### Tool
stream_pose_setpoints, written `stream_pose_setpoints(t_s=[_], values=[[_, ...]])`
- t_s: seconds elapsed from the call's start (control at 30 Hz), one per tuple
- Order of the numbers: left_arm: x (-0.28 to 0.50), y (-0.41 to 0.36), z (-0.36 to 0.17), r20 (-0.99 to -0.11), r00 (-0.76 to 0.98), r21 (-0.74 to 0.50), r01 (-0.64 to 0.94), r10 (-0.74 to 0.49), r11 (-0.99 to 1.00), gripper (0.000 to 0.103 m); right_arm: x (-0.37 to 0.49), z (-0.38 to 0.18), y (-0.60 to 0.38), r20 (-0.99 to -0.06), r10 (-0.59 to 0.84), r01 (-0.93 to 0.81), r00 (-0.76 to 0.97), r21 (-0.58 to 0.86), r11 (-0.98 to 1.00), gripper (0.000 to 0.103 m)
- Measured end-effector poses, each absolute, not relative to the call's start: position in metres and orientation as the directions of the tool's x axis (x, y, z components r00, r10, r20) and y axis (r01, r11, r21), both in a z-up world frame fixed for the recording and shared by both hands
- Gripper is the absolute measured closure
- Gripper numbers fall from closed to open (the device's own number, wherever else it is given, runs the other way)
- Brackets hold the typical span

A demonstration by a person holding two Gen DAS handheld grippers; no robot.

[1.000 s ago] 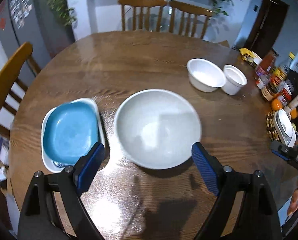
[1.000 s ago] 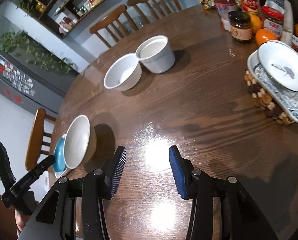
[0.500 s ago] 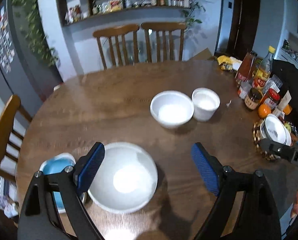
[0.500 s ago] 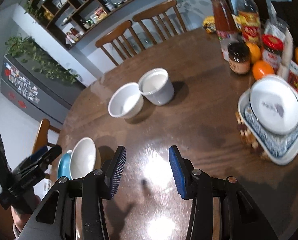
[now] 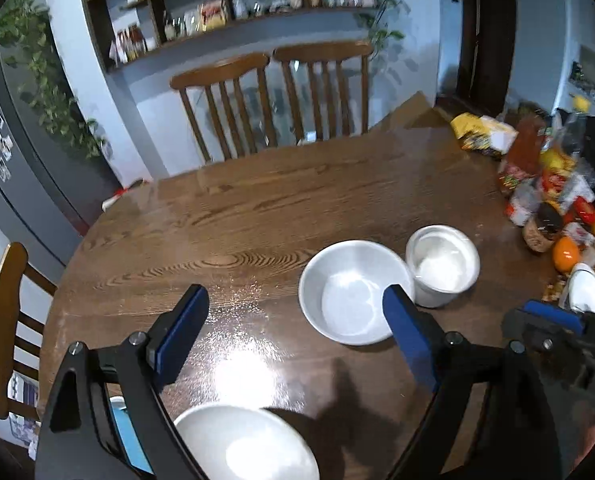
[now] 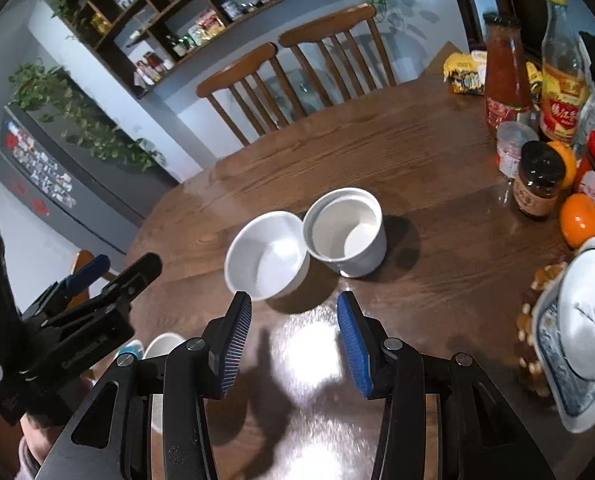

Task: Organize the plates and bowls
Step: 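Move the left gripper to the medium white bowl and grasp its rim, then lift the medium white bowl and lower it into the large white bowl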

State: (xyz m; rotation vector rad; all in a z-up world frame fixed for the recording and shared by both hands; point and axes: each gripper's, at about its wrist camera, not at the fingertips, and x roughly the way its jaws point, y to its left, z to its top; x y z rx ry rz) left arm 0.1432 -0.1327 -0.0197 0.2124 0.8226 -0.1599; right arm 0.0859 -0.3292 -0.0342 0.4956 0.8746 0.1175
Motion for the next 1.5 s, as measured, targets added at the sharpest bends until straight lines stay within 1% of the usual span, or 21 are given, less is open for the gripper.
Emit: stream_pose_setpoints(t_s=[0.2, 0.37, 0.4, 0.43, 0.47, 0.5, 0.53, 0.57, 0.6, 0.63, 0.67, 0.7, 0.73, 0.77, 0.8, 0.83, 1.07, 1.5], values=[[0.195, -0.126, -0.065, -0.838, 0.544, 0.070, 0.194, -0.048, 0.978, 0.015, 0.124, -0.075, -0.323, -0.754, 0.299, 0.172, 0.585, 0.476, 0.863, 0.058], [0.218, -0.132, -0.087, -0.877, 0.478, 0.061, 0.197, -0.041, 0.979, 0.016, 0.142, -0.103, -0.322, -0.764, 0.320, 0.231, 0.560, 0.515, 0.825, 0.058], [0.220, -0.132, -0.090, -0.881, 0.471, 0.063, 0.196, -0.038, 0.979, 0.019, 0.145, -0.106, -0.321, -0.761, 0.331, 0.235, 0.558, 0.527, 0.817, 0.058], [0.222, -0.133, -0.093, -0.884, 0.467, 0.067, 0.194, -0.032, 0.979, 0.025, 0.146, -0.108, -0.320, -0.755, 0.344, 0.232, 0.558, 0.540, 0.809, 0.058], [0.222, -0.132, -0.095, -0.887, 0.462, 0.070, 0.194, -0.028, 0.979, 0.029, 0.148, -0.110, -0.318, -0.750, 0.355, 0.228, 0.558, 0.550, 0.804, 0.058], [0.223, -0.132, -0.099, -0.892, 0.451, 0.069, 0.195, -0.027, 0.978, 0.038, 0.150, -0.111, -0.315, -0.749, 0.360, 0.224, 0.556, 0.553, 0.803, 0.058], [0.224, -0.132, -0.103, -0.900, 0.434, 0.059, 0.200, -0.035, 0.978, 0.044, 0.151, -0.113, -0.313, -0.747, 0.368, 0.218, 0.554, 0.557, 0.802, 0.058], [0.225, -0.132, -0.105, -0.905, 0.423, 0.052, 0.205, -0.041, 0.977, 0.048, 0.153, -0.114, -0.312, -0.744, 0.375, 0.212, 0.553, 0.561, 0.801, 0.058], [0.225, -0.133, -0.108, -0.909, 0.414, 0.051, 0.210, -0.042, 0.976, 0.056, 0.155, -0.115, -0.311, -0.743, 0.379, 0.208, 0.552, 0.563, 0.800, 0.059], [0.225, -0.132, -0.109, -0.912, 0.409, 0.053, 0.215, -0.040, 0.975, 0.063, 0.156, -0.116, -0.309, -0.744, 0.381, 0.202, 0.549, 0.561, 0.803, 0.062], [0.225, -0.134, -0.111, -0.914, 0.403, 0.055, 0.221, -0.040, 0.974, 0.067, 0.158, -0.117, -0.309, -0.745, 0.383, 0.198, 0.546, 0.560, 0.804, 0.071], [0.224, -0.134, -0.113, -0.916, 0.399, 0.054, 0.225, -0.041, 0.973, 0.072, 0.159, -0.119, -0.308, -0.745, 0.387, 0.195, 0.543, 0.560, 0.805, 0.076], [0.222, -0.135, -0.114, -0.919, 0.391, 0.048, 0.235, -0.049, 0.971, 0.075, 0.161, -0.119, -0.307, -0.745, 0.392, 0.190, 0.540, 0.561, 0.806, 0.079], [0.222, -0.135, -0.116, -0.920, 0.390, 0.049, 0.241, -0.051, 0.969, 0.077, 0.162, -0.118, -0.306, -0.742, 0.397, 0.180, 0.540, 0.562, 0.807, 0.085], [0.219, -0.137, -0.116, -0.919, 0.392, 0.054, 0.249, -0.049, 0.967, 0.081, 0.162, -0.116, -0.305, -0.743, 0.391, 0.171, 0.544, 0.554, 0.815, 0.089], [0.217, -0.138, -0.115, -0.918, 0.394, 0.058, 0.256, -0.050, 0.965, 0.085, 0.163, -0.114, -0.303, -0.747, 0.382, 0.165, 0.543, 0.541, 0.825, 0.089], [0.195, -0.134, -0.097, -0.890, 0.453, 0.087, 0.279, -0.051, 0.956, 0.086, 0.148, -0.101, -0.299, -0.735, 0.385, 0.122, 0.558, 0.532, 0.838, 0.091], [0.120, -0.111, -0.039, -0.791, 0.605, 0.087, 0.255, -0.089, 0.963, 0.085, 0.087, -0.041, -0.274, -0.683, 0.382, 0.003, 0.623, 0.490, 0.872, 0.091]])
